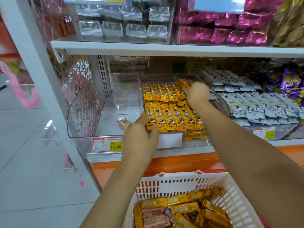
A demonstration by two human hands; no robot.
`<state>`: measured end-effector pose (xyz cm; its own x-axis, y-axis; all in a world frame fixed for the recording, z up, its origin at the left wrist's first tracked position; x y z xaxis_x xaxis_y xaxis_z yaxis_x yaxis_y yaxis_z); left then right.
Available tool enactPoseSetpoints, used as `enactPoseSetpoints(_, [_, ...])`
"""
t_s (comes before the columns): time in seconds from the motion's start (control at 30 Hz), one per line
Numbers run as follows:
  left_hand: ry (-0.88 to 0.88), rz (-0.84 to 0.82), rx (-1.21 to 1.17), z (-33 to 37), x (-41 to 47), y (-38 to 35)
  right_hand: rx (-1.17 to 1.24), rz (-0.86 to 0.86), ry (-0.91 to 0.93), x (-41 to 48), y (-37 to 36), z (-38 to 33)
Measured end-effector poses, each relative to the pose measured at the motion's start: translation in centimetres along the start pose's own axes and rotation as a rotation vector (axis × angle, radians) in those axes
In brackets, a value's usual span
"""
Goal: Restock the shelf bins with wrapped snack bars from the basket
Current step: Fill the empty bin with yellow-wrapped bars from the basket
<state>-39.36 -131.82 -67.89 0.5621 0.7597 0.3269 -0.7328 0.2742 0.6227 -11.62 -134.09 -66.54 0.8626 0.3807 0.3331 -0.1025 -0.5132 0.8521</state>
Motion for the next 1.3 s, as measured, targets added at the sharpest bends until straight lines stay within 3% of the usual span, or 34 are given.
enactPoseSetpoints(0.33, [-0.063, -0.01, 0.008, -0.2, 0.1, -0.3, -0.071, -0.226, 0.026, -1.6, -1.6, -0.2])
enactPoseSetpoints(0.47, [-0.1, -0.022, -0.004, -0.2, -0.1, -0.4, 0.028, -0.309, 0.04, -1.7, -1.3, 0.1])
enactPoseSetpoints(0.57, [-0.141, -0.03, 0.013, 0.0, -0.7, -0.2, 0.114, -0.266, 0.08, -2.9, 0.3, 0.1])
enactPoseSetpoints(0.73, [-0.238, 0.004, -0.005, 0.6, -2.9, 0.5, 0.308, -0.023, 0.205, -8.9, 6.2, 0.8])
enactPoseSetpoints(0.83, [-0.307, -0.014, 0.005, 0.9, -5.2, 0.8, 0.293, -0.125, 0.298, -14.1, 8.2, 2.5])
enactPoseSetpoints(0.93, [-0.321, -0.199, 0.144, 0.1, -7.3, -0.5, 0.065, -0.461, 0.31, -19.7, 6.5, 5.4])
enactPoseSetpoints(1.0, [-0.277, -0.42, 0.32, -1.5, -8.9, -2.0, -0.063, -0.651, 0.304, -23.3, 3.6, 8.2])
enactPoseSetpoints(1.13, [-0.109, -0.868, 0.63, -5.9, -12.8, -4.4, -0.096, -0.948, 0.178, -29.0, -3.7, 14.2])
enactPoseSetpoints(1.2, [-0.012, -1.052, 0.754, -8.0, -14.8, -4.8, -0.159, -1.044, 0.14, -31.6, -7.1, 16.3])
enactPoseSetpoints(1.3, [0.069, -1.117, 0.881, -10.0, -16.5, -4.4, -0.188, -1.045, 0.15, -35.4, -11.7, 19.0])
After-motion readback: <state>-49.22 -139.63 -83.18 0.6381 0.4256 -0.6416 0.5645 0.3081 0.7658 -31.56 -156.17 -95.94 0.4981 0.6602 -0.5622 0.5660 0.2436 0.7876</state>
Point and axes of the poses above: each hand's wrist, its own x-axis towards the middle knuckle, its own y-axis out of the back of the hand, z = x × y, the point moved 4 cm from there along x, towards the middle knuckle, and after that the axes turned 2 degrees about x, right-handed, at the moved point
